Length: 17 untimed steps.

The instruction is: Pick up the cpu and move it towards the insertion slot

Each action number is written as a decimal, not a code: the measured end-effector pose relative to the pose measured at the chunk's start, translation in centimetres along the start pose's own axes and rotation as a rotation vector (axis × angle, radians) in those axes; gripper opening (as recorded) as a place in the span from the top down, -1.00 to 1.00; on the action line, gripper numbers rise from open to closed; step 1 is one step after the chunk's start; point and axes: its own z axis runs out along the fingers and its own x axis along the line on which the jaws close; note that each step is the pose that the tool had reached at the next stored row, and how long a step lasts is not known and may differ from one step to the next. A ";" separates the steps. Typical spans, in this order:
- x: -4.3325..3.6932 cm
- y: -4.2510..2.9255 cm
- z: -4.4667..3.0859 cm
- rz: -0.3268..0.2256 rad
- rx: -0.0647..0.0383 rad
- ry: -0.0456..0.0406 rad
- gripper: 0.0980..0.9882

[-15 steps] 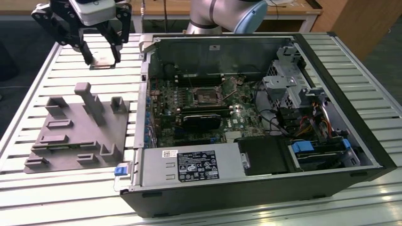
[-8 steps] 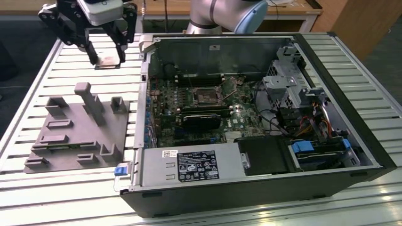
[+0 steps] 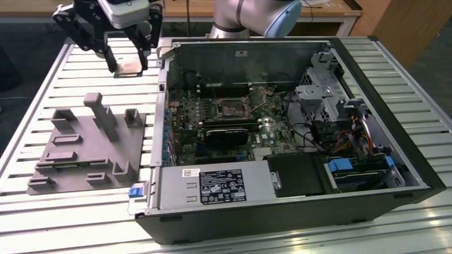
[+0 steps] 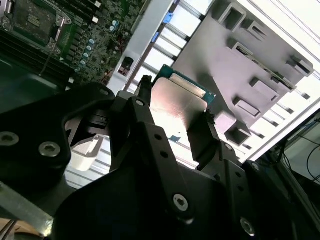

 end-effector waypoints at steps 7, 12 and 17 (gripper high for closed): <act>-0.86 -0.02 0.00 0.000 0.000 0.0000 0.00; -1.47 -0.03 0.00 0.000 0.000 0.0000 0.00; -2.15 -0.04 0.00 0.000 0.000 0.0000 0.00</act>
